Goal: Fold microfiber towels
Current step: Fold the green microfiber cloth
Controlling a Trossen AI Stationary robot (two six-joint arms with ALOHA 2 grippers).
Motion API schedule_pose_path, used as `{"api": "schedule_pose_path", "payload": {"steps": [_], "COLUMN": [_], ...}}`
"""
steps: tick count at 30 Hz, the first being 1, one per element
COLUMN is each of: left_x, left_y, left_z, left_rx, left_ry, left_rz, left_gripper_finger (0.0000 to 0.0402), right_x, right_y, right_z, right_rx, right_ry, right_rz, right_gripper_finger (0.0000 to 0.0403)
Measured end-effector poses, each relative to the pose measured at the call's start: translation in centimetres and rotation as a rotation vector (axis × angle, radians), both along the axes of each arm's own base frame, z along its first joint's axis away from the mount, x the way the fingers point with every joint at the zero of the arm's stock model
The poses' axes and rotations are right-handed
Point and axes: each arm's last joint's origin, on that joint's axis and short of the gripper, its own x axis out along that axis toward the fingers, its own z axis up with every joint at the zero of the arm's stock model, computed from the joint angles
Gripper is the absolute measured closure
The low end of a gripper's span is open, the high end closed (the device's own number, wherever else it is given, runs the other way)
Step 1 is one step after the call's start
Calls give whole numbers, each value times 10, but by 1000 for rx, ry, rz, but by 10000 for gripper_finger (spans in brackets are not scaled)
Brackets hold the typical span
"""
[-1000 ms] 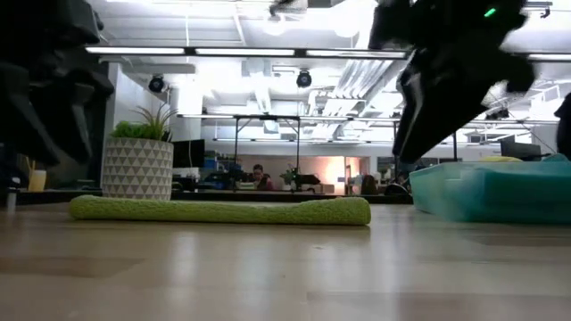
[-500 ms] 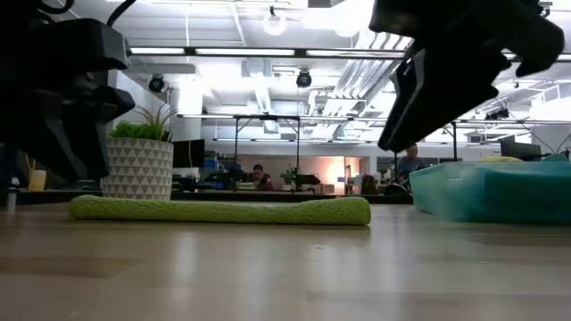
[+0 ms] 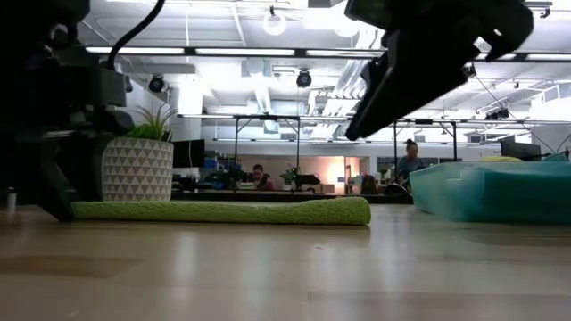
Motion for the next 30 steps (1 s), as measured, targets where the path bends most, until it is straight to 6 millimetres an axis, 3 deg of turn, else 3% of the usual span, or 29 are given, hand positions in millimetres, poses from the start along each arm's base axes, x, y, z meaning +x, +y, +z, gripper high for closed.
{"api": "schedule_pose_path", "payload": {"steps": [8, 19, 30], "left_x": [2, 2, 1], "left_y": [-1, -1, -3], "left_z": [-1, -1, -1], "left_rx": [2, -1, -27], "left_ry": [-19, -27, -19], "left_rz": [2, 3, 12], "left_gripper_finger": [245, 245, 245], "right_x": [6, 20, 19], "right_y": [-8, -20, -19], "right_z": [-4, -58, -64], "right_rx": [-51, -99, -45], "right_ry": [7, 175, 213], "right_rz": [62, 82, 33], "right_gripper_finger": [226, 226, 242]}}
